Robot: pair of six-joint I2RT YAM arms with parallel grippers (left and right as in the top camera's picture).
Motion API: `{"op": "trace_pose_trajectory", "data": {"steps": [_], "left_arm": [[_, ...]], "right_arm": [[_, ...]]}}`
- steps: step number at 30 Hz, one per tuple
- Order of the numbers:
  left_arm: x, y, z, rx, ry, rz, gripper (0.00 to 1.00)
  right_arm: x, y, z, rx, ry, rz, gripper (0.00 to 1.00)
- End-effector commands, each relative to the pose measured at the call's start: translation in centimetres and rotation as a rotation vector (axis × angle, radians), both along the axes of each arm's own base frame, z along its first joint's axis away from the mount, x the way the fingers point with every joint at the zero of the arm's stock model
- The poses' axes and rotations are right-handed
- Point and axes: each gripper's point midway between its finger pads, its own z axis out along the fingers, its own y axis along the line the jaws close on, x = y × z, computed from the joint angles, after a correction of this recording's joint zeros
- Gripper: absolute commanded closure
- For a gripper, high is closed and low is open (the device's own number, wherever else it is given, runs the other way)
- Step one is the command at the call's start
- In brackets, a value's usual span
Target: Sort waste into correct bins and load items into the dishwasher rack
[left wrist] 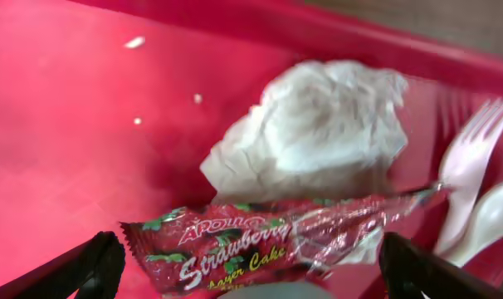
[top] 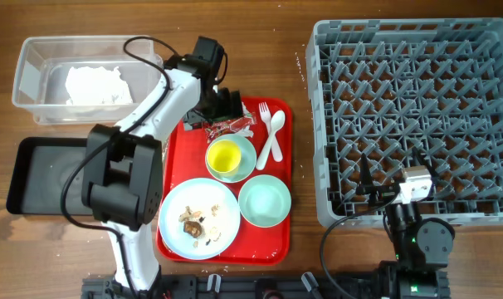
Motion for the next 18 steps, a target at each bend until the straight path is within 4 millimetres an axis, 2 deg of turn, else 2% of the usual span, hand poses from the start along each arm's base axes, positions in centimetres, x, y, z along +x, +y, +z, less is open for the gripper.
{"op": "trace_pose_trajectory", "data": {"steps": [1,5,10,13,14,16,18], "left_arm": [[-0.3,-0.5,-0.1,-0.014,-0.014,-0.164,0.01],[-0.6,-0.5,-0.7,-0.004,-0.008,-0.239,0.01],[-0.8,-0.3,-2.3,0.007,0.025,-0.245,0.0],[-0.6,-0.3,-2.6,0.008,0.022,-0.245,0.04],[-0.5,-0.3,-2.6,0.01,0.018,-0.245,0.09],[-0.4,-0.4,-2.6,0.009,0.013,-0.244,0.27],[-0.4,-0.4,-2.6,0.008,0.014,-0.241,0.37]], "right_arm": [[0.0,-0.2,0.1,-0.01,-0.009,-0.01,0.0],[0.0,-0.2,0.1,-0.01,-0.009,-0.01,0.0],[0.0,-0.2,0.1,-0.01,-0.009,-0.01,0.0],[0.0,-0.2,0.1,-0.01,-0.009,-0.01,0.0],[0.0,-0.2,0.1,-0.01,-0.009,-0.01,0.0],[0.0,-0.2,0.1,-0.01,-0.009,-0.01,0.01],[0.0,-0.2,0.1,-0.01,-0.009,-0.01,0.0]]}}
